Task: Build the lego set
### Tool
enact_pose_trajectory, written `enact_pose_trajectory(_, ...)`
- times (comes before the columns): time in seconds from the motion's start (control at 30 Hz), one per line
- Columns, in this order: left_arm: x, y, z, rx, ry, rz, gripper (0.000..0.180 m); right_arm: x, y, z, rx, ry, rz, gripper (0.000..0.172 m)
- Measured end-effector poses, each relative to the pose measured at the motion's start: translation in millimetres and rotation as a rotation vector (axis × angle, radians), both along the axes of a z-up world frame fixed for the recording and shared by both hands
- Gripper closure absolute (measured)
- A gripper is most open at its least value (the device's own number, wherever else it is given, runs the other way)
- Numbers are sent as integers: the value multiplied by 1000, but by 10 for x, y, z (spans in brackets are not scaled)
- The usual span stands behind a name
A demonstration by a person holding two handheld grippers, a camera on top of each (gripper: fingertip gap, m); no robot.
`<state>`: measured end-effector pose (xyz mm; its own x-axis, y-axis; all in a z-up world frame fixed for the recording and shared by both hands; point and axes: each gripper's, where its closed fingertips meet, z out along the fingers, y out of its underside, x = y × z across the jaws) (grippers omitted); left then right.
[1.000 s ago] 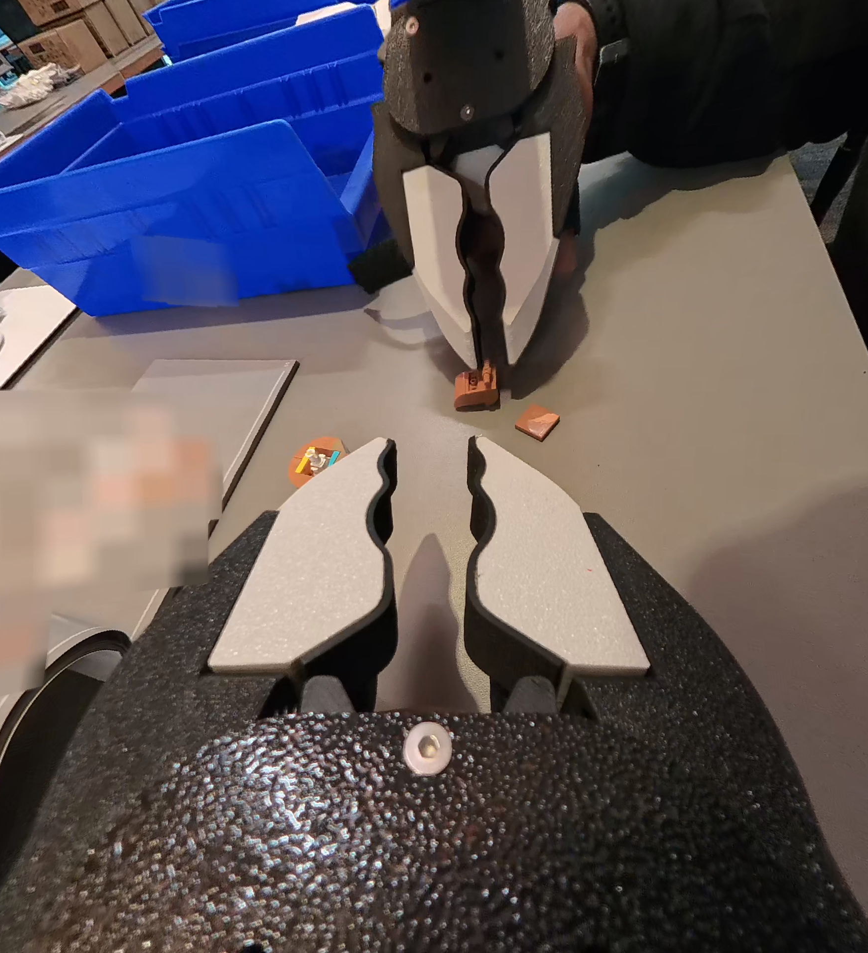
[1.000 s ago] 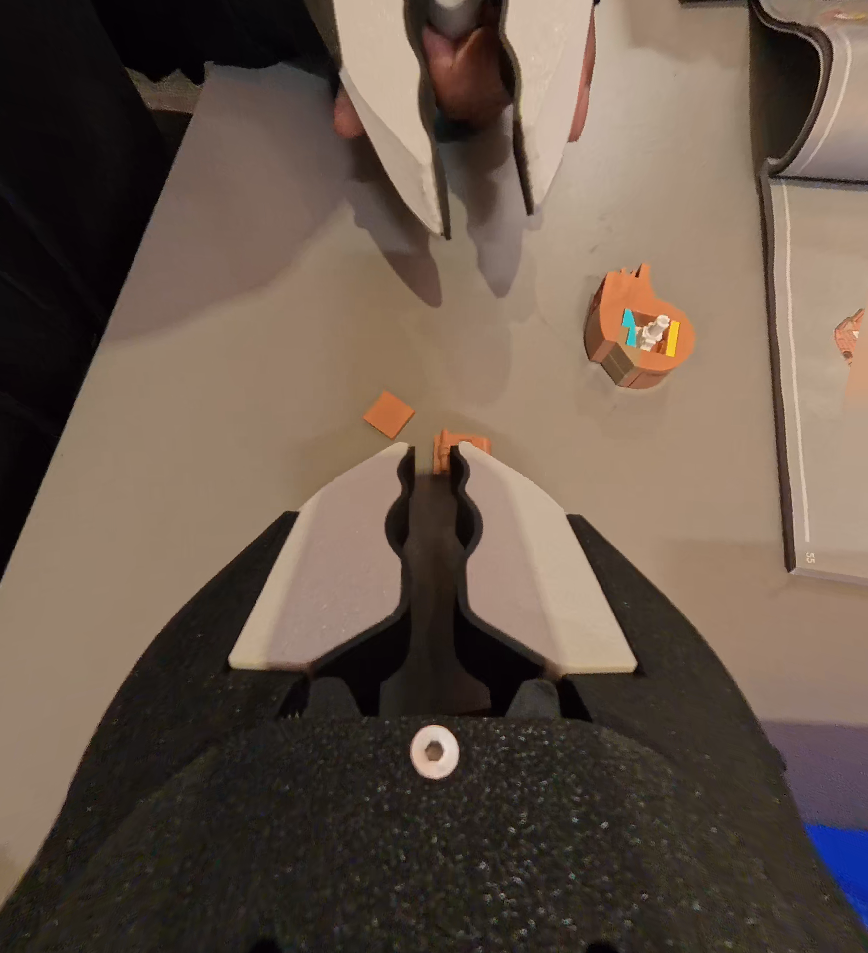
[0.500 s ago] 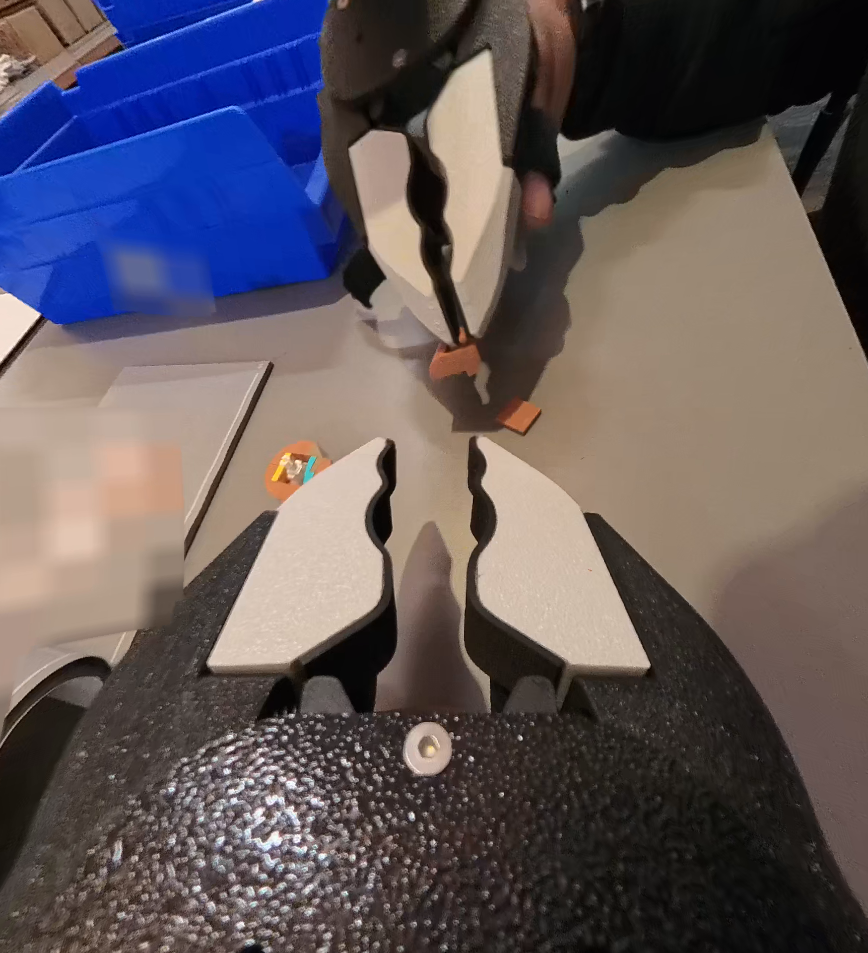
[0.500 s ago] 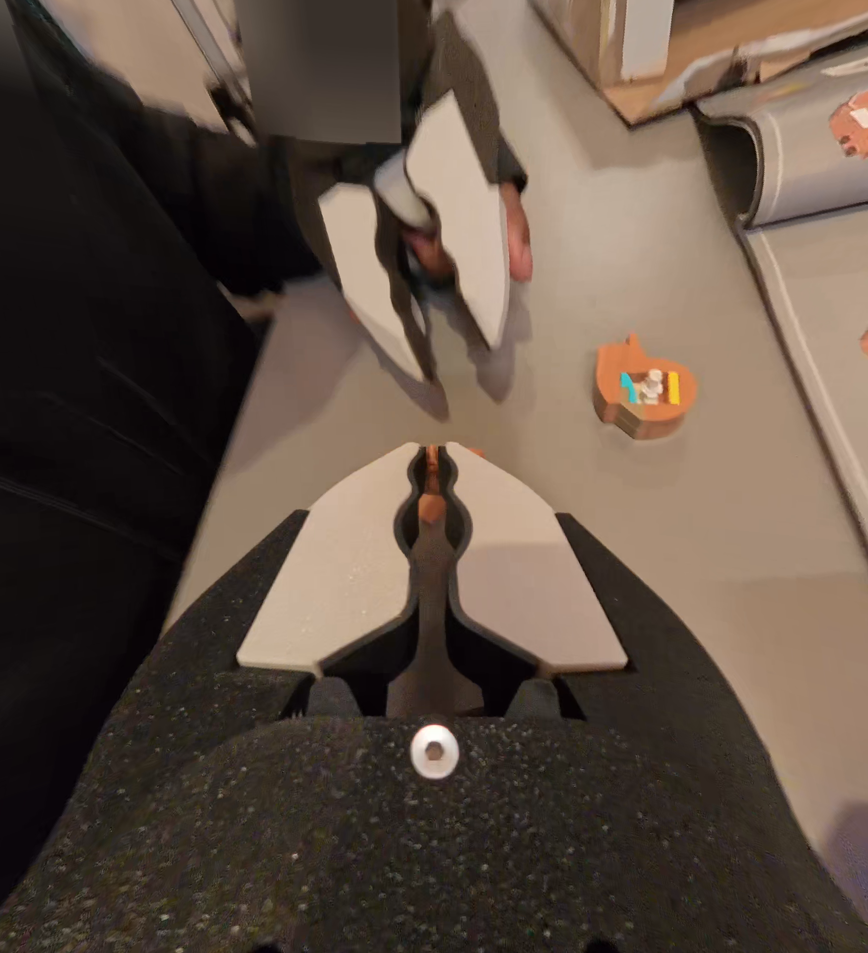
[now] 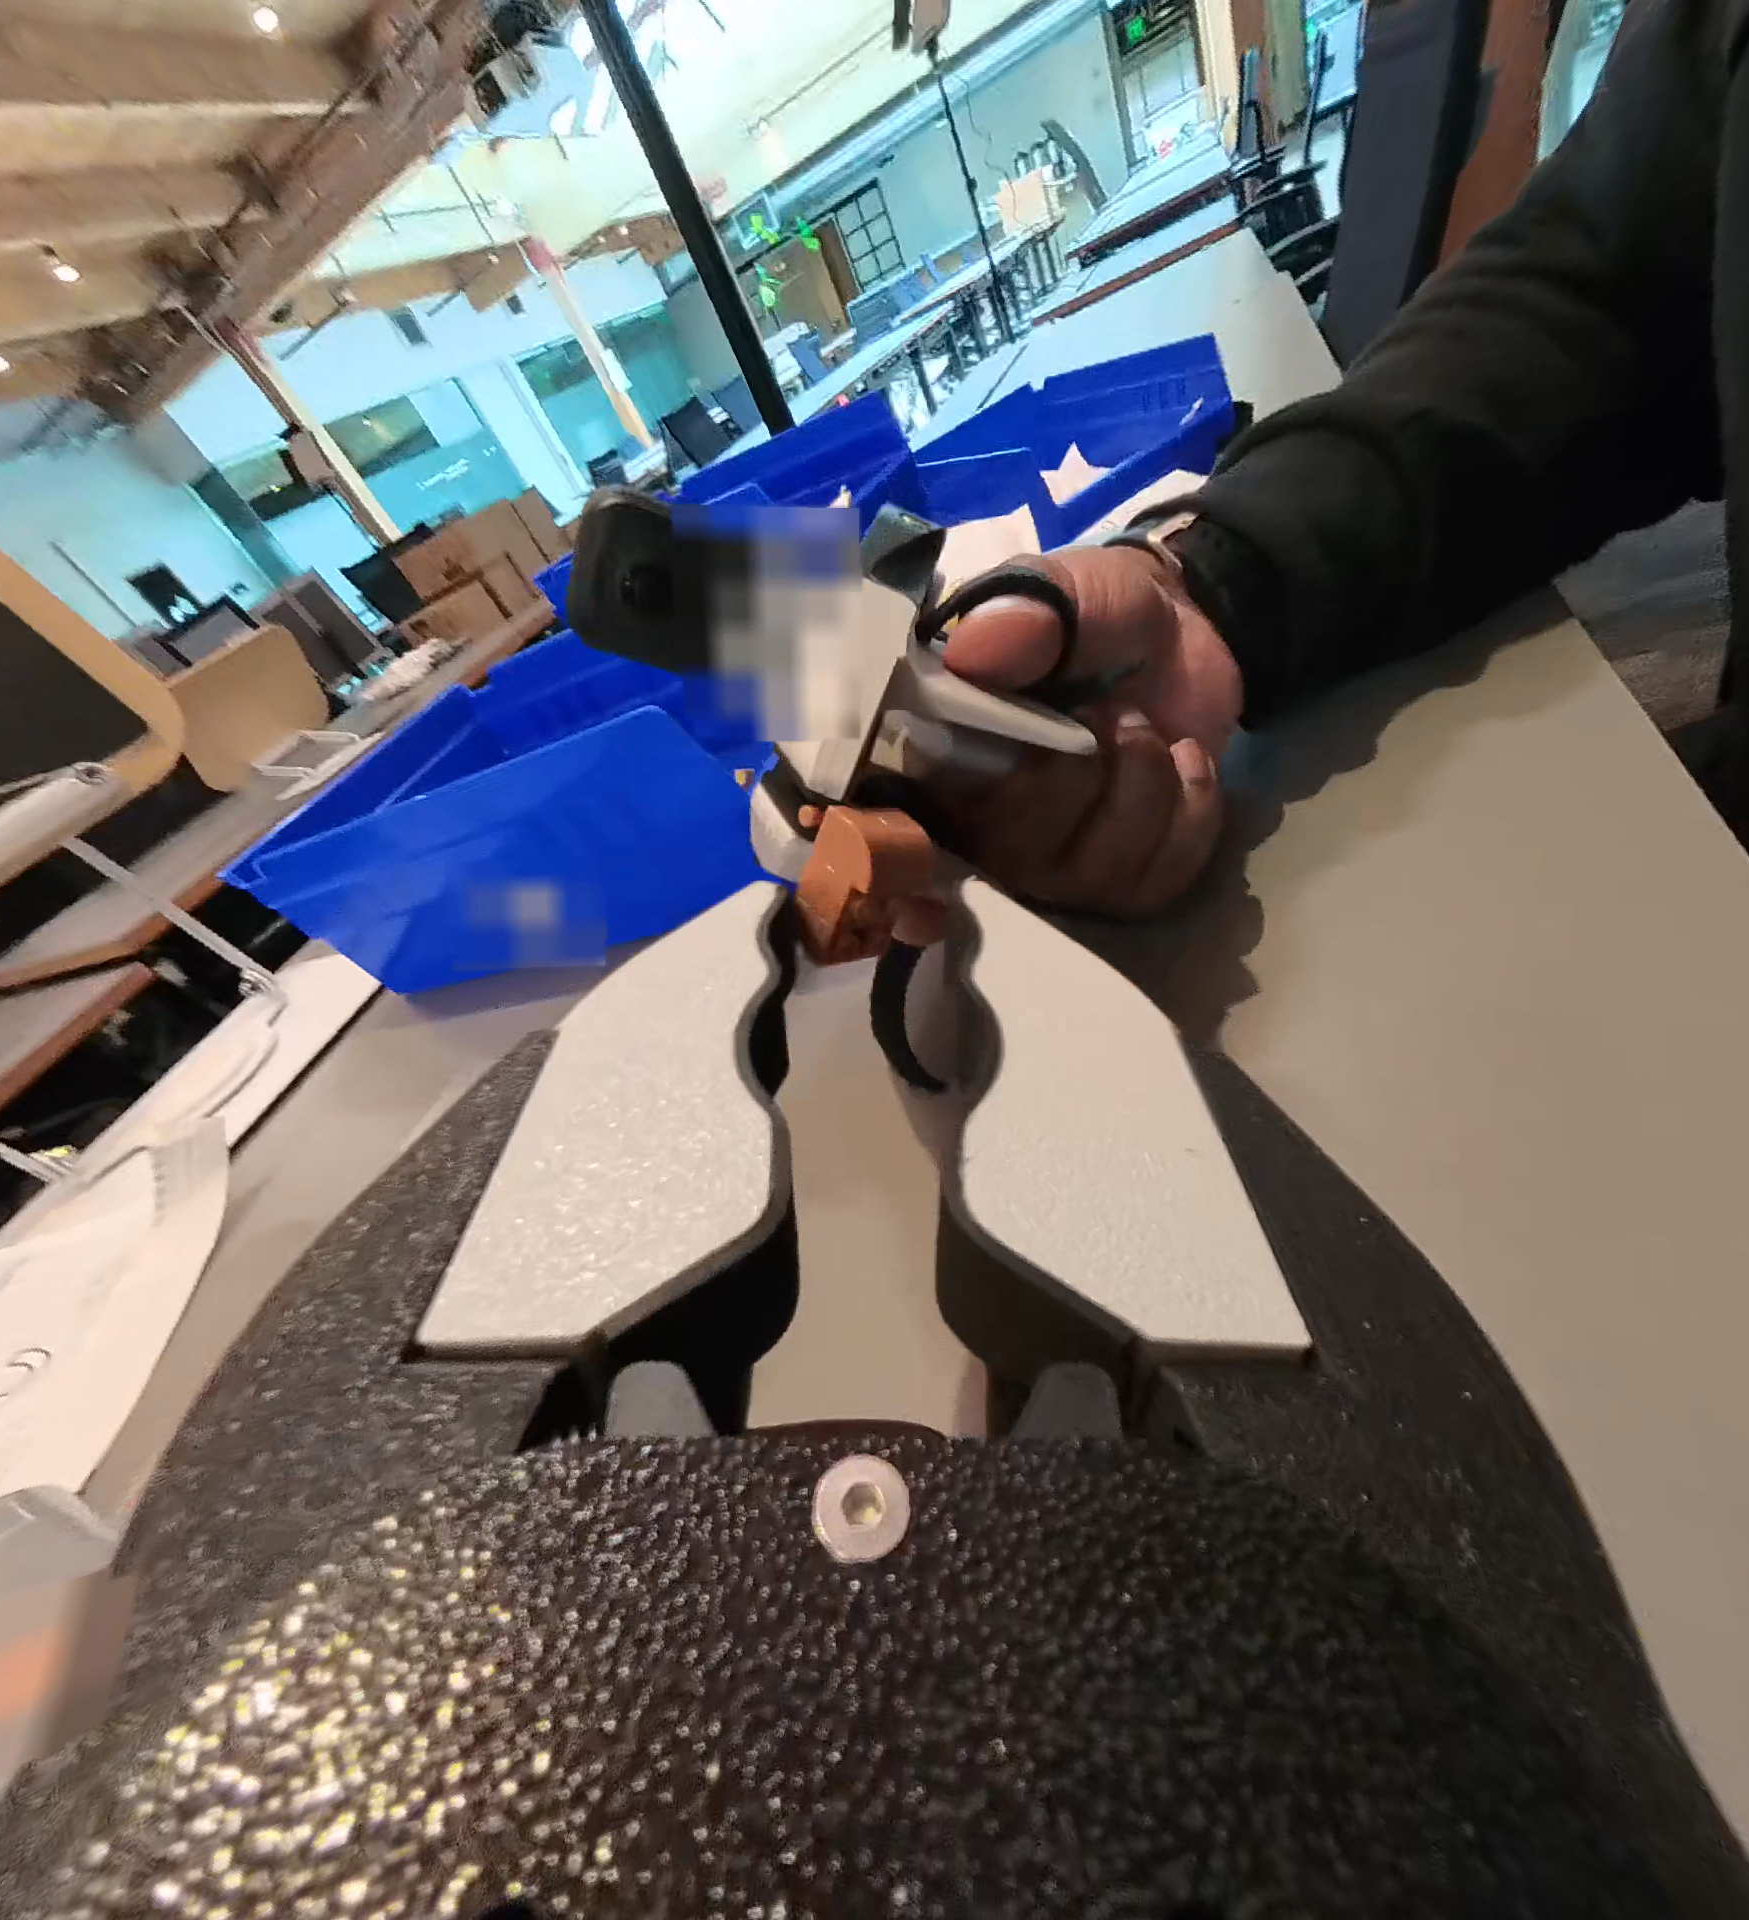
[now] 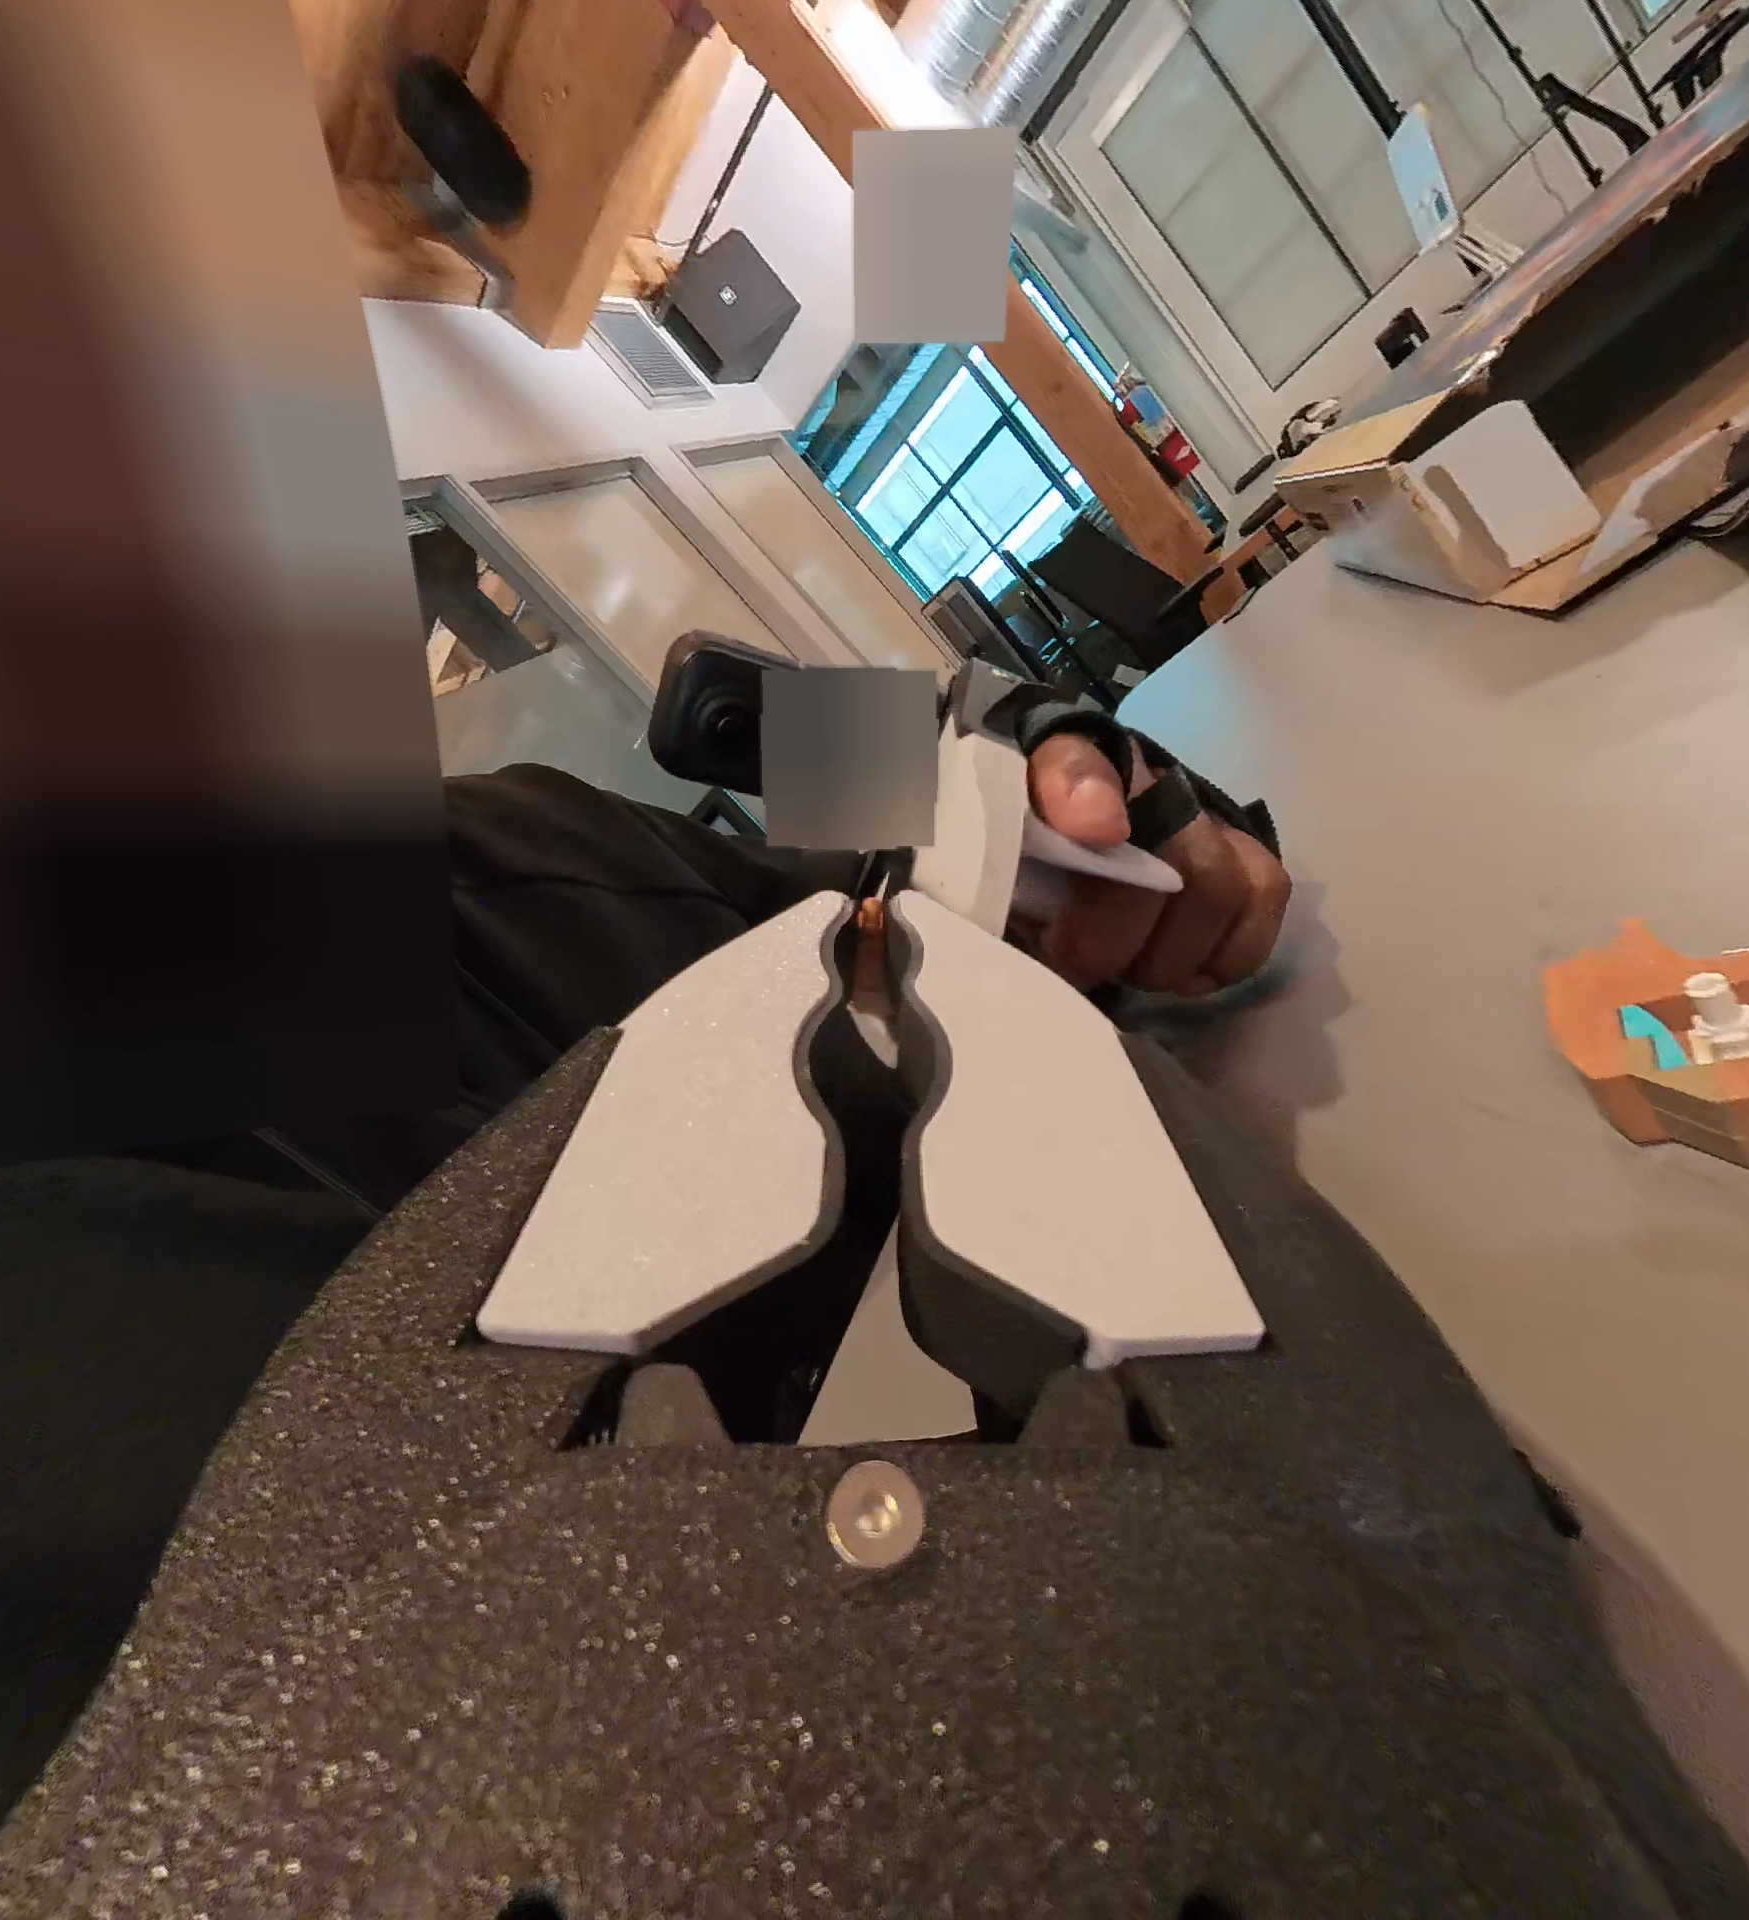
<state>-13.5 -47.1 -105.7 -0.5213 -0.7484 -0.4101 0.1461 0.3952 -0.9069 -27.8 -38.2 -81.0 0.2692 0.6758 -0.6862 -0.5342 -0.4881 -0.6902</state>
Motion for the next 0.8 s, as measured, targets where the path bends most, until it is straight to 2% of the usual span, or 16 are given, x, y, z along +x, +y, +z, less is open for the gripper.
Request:
enact_pose_trajectory(0.07, 0, -12, -24, 42, 1, 5, 168, 6, 2, -1, 6, -4, -8, 172)
enact_pose_trajectory(0.2, -31, -52, -118, 55, 77, -39, 169, 79, 25, -42, 1, -51, -40, 172)
enact_pose_trajectory(0.3, -21, -46, -249, 38, 186, -52, 169, 129, 32, -120, -2, -160, -66, 170)
enact_pose_trajectory(0.37, -26, -33, -374, 35, 293, -68, 169, 161, 13, -221, 24, -330, -81, 167)
enact_pose_trajectory(0.43, -22, 0, -453, 6, 402, -76, 169, 203, -17, -358, 97, -575, -98, 165)
enact_pose_trajectory(0.5, -45, 6, -531, -65, 557, -116, 169, 242, -43, -540, 186, -843, -98, 162)
enact_pose_trajectory(0.57, -84, 6, -599, -141, 708, -161, 169, 249, -47, -652, 278, -1030, -97, 154)
enact_pose_trajectory(0.67, -118, 18, -603, -231, 821, -209, 169, 184, -55, -638, 407, -1133, -102, 149)
enact_pose_trajectory(0.8, -181, 21, -634, -257, 907, -250, 169, 81, -89, -654, 540, -1249, -88, 143)
